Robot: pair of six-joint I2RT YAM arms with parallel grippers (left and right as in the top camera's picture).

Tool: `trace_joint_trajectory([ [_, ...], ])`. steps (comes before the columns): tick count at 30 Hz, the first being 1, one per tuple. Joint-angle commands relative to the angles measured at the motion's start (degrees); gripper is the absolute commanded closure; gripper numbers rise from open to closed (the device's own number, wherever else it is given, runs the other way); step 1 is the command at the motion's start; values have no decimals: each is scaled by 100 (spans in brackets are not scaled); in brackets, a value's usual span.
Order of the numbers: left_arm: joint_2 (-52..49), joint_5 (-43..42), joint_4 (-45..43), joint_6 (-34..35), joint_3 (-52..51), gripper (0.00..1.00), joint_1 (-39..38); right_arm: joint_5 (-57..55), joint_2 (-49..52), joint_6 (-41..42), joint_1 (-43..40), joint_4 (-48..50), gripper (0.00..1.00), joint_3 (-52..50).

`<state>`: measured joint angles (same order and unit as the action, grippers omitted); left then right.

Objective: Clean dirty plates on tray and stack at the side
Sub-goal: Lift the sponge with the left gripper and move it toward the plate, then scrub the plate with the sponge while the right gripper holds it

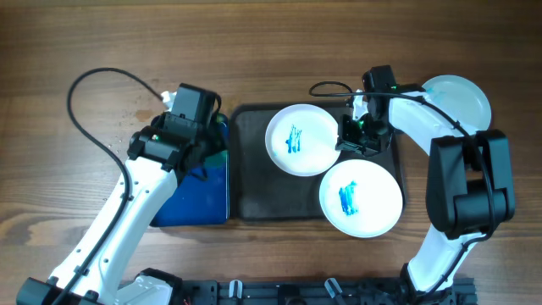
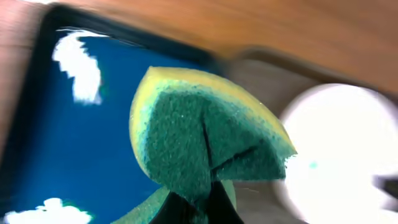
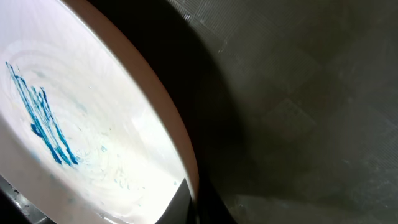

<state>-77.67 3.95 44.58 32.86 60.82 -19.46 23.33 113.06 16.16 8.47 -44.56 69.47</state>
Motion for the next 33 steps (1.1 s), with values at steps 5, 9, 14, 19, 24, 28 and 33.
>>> trace_joint_trajectory([
  [5,-170,-2968,-1202,450,114,96,-48,-229,179,-118,31,-48,96,-70],
  [9,-881,-2973,-1453,501,114,96,-153,-232,179,-118,31,-50,96,-70],
  [14,-1849,-3508,-2264,564,114,96,-402,-232,179,-109,31,-70,96,-70],
  [19,-2649,-3862,-3303,953,114,96,-758,-229,179,-98,31,-92,96,-70],
  [24,-3198,-3729,-3821,1182,114,96,-1032,-232,179,-96,31,-136,96,-70],
  [28,-3630,-3202,-3814,1279,114,96,-1097,-229,179,-92,31,-175,96,-70],
  [33,-3829,-2159,-3202,1237,114,96,-938,-232,179,-94,31,-275,96,-70],
])
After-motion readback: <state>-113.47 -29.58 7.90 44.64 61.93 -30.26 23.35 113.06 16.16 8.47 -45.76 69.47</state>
